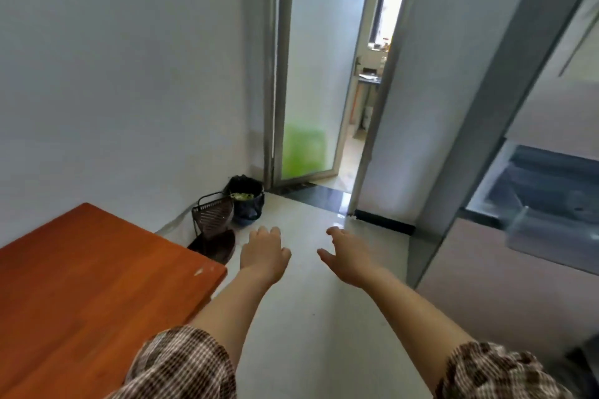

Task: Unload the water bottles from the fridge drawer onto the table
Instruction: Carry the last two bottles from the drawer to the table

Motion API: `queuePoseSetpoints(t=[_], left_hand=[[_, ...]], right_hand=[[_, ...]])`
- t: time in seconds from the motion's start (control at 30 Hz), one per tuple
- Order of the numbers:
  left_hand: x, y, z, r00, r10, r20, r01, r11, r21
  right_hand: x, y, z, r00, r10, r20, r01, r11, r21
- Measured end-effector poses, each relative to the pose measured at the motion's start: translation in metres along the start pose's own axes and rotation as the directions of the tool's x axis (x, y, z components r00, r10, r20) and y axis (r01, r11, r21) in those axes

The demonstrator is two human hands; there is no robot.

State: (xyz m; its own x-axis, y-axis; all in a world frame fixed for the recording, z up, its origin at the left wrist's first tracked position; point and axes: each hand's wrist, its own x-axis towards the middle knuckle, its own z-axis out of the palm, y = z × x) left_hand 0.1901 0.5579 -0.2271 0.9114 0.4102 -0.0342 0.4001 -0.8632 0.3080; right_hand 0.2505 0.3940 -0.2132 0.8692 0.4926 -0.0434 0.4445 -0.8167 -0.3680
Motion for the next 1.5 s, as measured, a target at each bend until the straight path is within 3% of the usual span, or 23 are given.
queuePoseSetpoints(t=[0.2, 0.47, 0.73, 0.87, 1.1, 1.23, 1.4, 1.5], left_hand=[[0.013, 0.167, 0.041, 0.969, 0.245, 0.034, -0.245, 0.969, -0.006], [0.046, 0.355, 0.094, 0.847, 0.526, 0.078, -0.518, 0.85, -0.098], [0.114, 0.533, 0.144, 0.727, 0.672, 0.138, -0.662, 0.74, -0.12], [0.146, 0.615, 0.159, 0.657, 0.738, 0.156, -0.732, 0.674, -0.104], [0.175, 0.731, 0.199, 0.583, 0.783, 0.217, -0.788, 0.61, -0.084], [0.193, 0.794, 0.239, 0.575, 0.776, 0.259, -0.78, 0.616, -0.113], [0.225, 0.865, 0.299, 0.614, 0.712, 0.341, -0.718, 0.684, -0.134], [0.24, 0.895, 0.334, 0.622, 0.635, 0.459, -0.673, 0.732, -0.101]], right_hand=[[-0.034, 0.147, -0.068, 0.961, 0.272, -0.055, -0.271, 0.962, 0.022], [-0.06, 0.301, -0.136, 0.863, 0.493, -0.113, -0.478, 0.868, 0.136], [-0.036, 0.452, -0.203, 0.725, 0.657, -0.205, -0.646, 0.753, 0.128], [-0.024, 0.523, -0.236, 0.692, 0.693, -0.203, -0.688, 0.718, 0.106], [-0.006, 0.639, -0.281, 0.64, 0.726, -0.252, -0.722, 0.68, 0.126], [0.014, 0.718, -0.296, 0.657, 0.71, -0.254, -0.711, 0.696, 0.106], [0.047, 0.816, -0.303, 0.713, 0.694, -0.099, -0.693, 0.719, 0.048], [0.07, 0.864, -0.3, 0.711, 0.698, 0.086, -0.701, 0.713, 0.015]])
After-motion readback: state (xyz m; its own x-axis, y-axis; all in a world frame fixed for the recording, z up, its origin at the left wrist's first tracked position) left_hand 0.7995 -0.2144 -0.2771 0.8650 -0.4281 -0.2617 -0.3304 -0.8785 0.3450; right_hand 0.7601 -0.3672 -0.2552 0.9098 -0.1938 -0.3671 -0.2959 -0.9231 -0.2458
